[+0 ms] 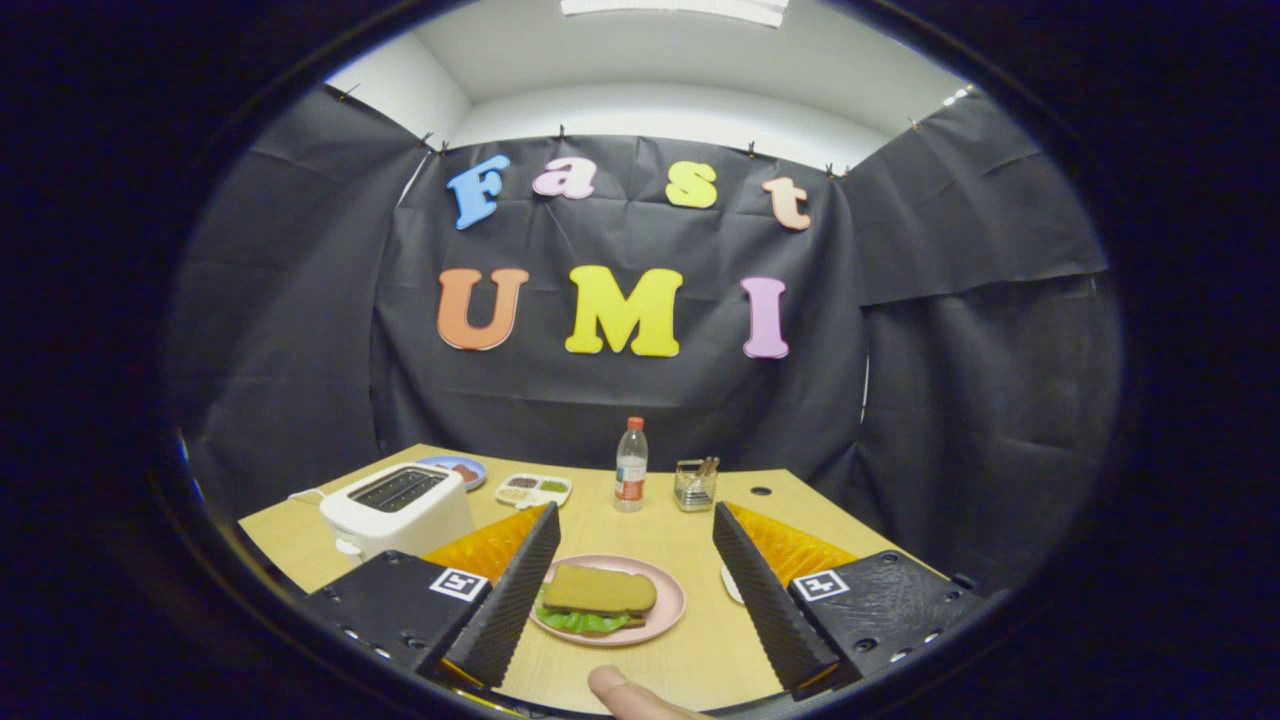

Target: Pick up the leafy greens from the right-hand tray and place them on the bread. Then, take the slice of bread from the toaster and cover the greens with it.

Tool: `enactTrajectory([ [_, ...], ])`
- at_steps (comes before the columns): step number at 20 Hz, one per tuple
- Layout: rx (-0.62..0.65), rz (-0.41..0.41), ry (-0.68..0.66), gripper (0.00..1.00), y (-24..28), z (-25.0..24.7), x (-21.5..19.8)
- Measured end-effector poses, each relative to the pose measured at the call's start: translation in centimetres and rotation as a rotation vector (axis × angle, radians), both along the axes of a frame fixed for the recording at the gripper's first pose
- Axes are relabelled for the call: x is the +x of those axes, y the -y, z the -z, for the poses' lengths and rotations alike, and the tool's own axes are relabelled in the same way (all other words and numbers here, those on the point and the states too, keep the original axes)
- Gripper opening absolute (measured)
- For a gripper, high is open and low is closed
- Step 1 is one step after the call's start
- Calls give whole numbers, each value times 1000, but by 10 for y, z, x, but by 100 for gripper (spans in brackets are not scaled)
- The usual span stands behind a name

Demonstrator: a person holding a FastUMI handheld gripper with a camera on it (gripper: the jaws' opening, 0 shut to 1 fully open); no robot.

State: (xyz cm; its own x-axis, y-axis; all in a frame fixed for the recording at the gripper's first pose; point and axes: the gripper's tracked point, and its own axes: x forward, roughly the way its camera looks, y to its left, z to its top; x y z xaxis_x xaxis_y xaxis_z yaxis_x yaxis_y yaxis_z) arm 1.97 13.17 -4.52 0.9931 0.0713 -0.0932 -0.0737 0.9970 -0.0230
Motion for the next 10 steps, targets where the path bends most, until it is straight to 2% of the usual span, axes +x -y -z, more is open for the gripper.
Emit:
enactTrajectory([
  [5,23,18,88,95,15,-42,-30],
  [10,39,17,100,94,25,-44,-44],
])
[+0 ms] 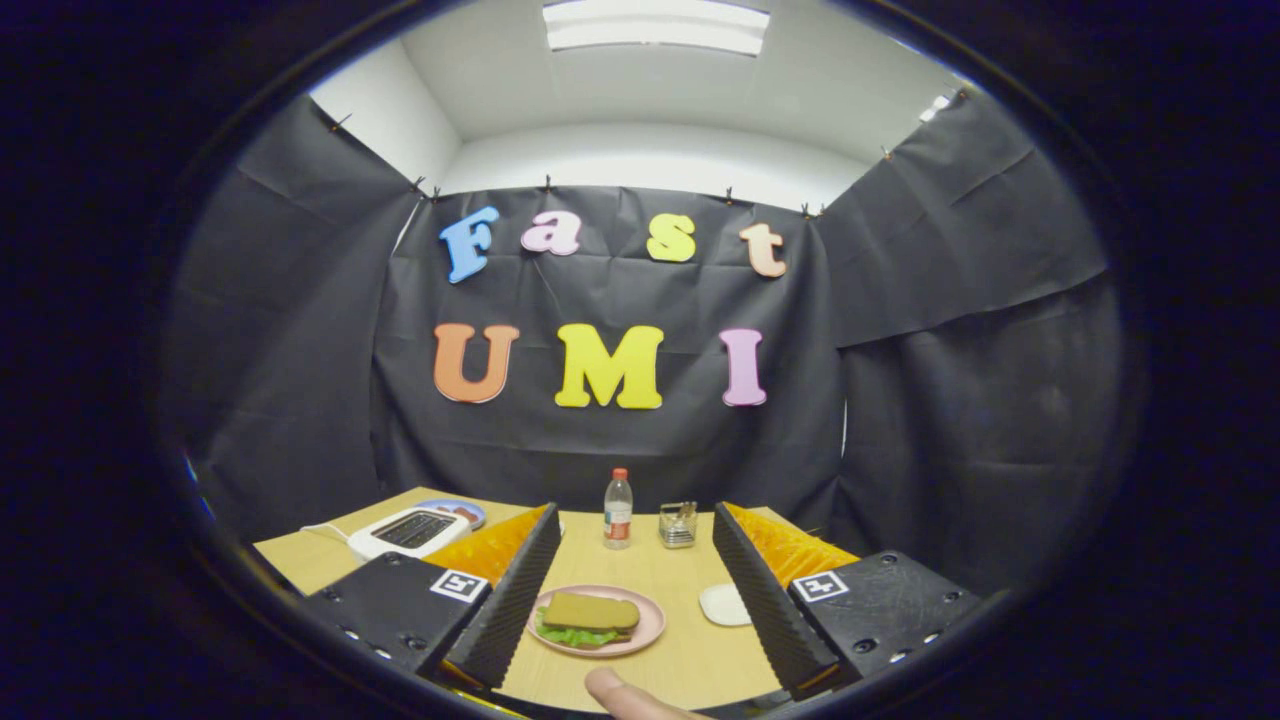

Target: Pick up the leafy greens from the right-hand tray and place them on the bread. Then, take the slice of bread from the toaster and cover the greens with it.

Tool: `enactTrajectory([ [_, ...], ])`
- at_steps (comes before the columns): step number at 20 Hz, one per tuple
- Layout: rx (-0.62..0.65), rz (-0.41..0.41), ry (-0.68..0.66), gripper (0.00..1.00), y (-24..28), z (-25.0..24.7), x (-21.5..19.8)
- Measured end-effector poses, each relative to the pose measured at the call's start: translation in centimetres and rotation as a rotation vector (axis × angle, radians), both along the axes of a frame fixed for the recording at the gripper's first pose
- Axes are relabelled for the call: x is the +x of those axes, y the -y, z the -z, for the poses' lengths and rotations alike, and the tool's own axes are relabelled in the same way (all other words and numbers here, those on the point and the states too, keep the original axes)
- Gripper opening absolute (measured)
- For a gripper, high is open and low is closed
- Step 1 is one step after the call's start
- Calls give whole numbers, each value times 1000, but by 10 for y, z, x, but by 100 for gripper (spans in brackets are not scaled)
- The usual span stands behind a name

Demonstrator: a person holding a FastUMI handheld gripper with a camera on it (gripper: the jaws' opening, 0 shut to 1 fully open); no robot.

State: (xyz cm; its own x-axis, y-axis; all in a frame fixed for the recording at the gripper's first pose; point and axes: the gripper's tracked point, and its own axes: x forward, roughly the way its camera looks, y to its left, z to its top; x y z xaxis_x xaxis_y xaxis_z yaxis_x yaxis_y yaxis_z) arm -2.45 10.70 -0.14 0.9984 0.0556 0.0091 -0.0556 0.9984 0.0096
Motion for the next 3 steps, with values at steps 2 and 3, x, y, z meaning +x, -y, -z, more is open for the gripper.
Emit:
enactTrajectory([
  [2,6,-3,-6,95,4,0,-3],
  [3,10,-6,-5,95,5,0,-3],
])
